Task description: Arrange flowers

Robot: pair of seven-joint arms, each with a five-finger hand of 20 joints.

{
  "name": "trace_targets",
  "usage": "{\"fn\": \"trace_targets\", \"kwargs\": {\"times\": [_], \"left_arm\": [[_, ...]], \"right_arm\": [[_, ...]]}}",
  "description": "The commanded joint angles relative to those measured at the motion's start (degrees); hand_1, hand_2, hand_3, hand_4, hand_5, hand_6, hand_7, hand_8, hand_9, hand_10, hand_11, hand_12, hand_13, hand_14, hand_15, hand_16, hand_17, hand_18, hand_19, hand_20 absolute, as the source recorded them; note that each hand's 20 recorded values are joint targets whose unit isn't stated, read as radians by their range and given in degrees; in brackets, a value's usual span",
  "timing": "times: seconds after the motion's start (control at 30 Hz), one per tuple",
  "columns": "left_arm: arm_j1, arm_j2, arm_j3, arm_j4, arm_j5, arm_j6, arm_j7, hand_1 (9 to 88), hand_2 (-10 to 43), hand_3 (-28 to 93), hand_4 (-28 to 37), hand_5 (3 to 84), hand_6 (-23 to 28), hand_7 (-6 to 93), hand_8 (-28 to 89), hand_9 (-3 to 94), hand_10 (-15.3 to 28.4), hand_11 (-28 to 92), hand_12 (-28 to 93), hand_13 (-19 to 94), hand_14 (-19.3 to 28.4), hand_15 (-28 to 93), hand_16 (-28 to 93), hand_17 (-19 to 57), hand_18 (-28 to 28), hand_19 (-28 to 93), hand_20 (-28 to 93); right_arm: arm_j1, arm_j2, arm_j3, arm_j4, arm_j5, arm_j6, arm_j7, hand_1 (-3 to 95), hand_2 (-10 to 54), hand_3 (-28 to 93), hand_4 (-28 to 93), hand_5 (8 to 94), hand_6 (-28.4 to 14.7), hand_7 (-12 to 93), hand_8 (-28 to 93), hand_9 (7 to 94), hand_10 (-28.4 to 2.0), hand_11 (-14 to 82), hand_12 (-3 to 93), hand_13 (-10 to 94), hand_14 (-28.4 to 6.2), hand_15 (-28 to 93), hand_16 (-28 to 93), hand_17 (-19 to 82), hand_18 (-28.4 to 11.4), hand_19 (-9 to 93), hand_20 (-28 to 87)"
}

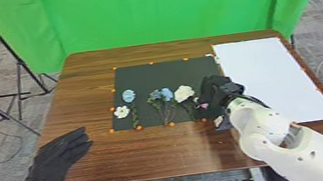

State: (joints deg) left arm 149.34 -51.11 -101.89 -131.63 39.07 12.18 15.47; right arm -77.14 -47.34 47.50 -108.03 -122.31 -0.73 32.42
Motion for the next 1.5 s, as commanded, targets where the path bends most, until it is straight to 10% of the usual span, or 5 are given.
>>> {"fn": "trace_targets", "kwargs": {"times": [0.03, 1.5], "left_arm": [[0.7, -0.94, 0.67, -0.33, 0.48, -0.81, -1.06, 27.0, 3.4, 82, -13.8, 45.9, 14.1, 13.5, -8, 36.6, 21.1, 35, 9, 26, 26.6, 54, -11, -9.1, 21.4, 56, 17], [1.4, -2.52, -1.04, -0.67, 0.94, -1.35, -2.62, 27.0, 3.8, 81, -13.7, 45.4, 13.9, 14.0, -9, 36.3, 20.8, 36, 9, 26, 26.2, 54, -11, -9.1, 21.3, 56, 17]], "right_arm": [[-0.3, 1.6, 0.3, -0.6, -2.5, 1.7, 1.0, 33.6, -4.6, 85, -26, 73.8, -2.9, 18, -10, 79.9, -12.9, 40.0, 22.7, 67, -12.6, 75, 27, 23, -28.4, 79, 29], [-1.8, 2.1, 3.7, -4.7, -1.2, 1.7, -0.6, 29.7, -3.8, 83, -24, 72.2, -3.6, 17, -12, 78.0, -14.1, 39.1, 21.9, 66, -14.4, 75, 26, 23, -28.4, 78, 29]]}}
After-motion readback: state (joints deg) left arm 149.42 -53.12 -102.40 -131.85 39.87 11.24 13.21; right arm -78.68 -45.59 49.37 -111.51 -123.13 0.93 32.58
